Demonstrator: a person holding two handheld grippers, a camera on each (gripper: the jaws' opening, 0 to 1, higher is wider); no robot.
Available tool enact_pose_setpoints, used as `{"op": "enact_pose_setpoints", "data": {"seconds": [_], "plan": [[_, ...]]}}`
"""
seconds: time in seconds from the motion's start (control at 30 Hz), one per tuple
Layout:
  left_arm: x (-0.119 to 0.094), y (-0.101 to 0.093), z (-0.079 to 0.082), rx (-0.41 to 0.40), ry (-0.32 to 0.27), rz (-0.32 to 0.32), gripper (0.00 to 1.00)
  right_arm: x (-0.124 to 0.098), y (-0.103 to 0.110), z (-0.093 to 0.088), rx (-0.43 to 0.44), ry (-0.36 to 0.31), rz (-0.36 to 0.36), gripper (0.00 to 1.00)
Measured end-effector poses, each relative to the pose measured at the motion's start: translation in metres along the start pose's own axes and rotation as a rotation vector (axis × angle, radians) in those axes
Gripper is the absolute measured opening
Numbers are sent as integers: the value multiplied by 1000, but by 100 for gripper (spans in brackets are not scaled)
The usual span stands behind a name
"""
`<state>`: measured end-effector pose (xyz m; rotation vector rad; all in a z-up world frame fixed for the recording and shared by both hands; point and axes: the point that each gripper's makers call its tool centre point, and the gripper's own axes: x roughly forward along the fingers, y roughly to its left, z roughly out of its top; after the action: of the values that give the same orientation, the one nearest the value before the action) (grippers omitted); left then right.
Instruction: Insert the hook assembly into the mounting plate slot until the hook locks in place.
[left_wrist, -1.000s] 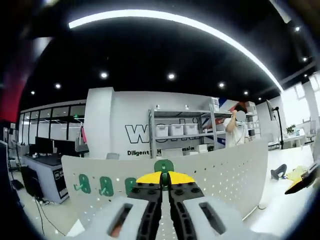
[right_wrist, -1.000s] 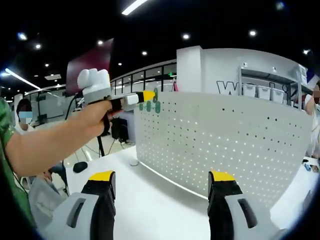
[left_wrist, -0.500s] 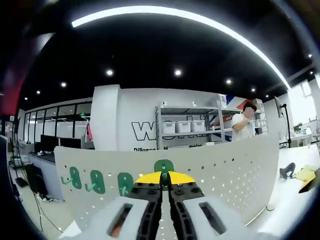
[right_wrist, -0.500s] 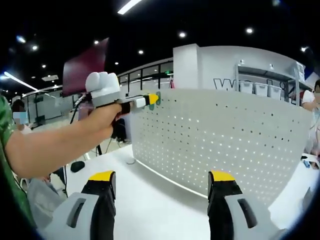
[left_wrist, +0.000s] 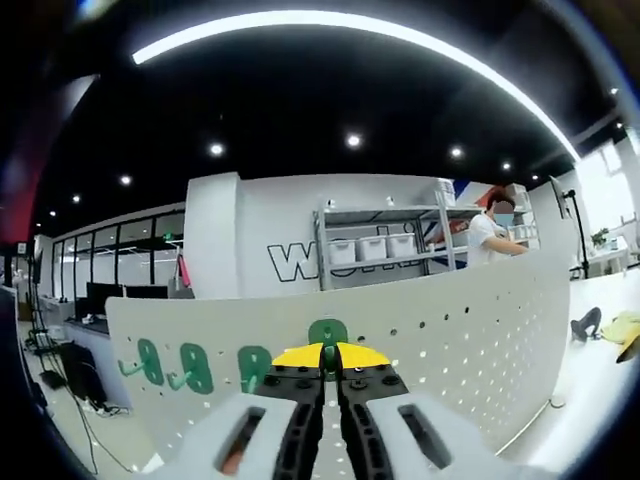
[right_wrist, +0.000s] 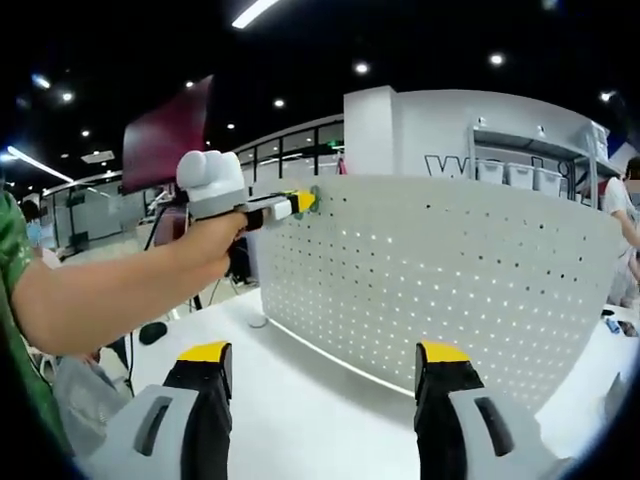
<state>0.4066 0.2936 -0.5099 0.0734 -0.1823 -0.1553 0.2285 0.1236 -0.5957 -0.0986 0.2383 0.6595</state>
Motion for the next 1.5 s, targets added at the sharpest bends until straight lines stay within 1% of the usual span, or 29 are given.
{"op": "enact_pose_setpoints", "data": {"seconds": [0.13,0.37,0.73,0.93,1.17,1.23,1.5], "plan": [[2,-1,-2,-16,-3,-3,3,0,-1,-2,-1,7,-3,76],[5,0,-7,-13,-3,3,3,-1,-2,-2,3,8,-8,75],[5,1,-7,-20,-22,9,3,1,-2,-5,4,16,-7,75],[4,3,-15,-36,-13,11,3,1,-3,-5,4,19,-6,75],[5,1,-12,-25,-23,13,3,2,-4,-8,6,23,-6,74],[5,1,-12,-10,-22,13,3,1,-5,-8,8,23,-9,74],[8,0,-16,0,-19,13,3,3,-5,-9,7,28,-7,74]]}}
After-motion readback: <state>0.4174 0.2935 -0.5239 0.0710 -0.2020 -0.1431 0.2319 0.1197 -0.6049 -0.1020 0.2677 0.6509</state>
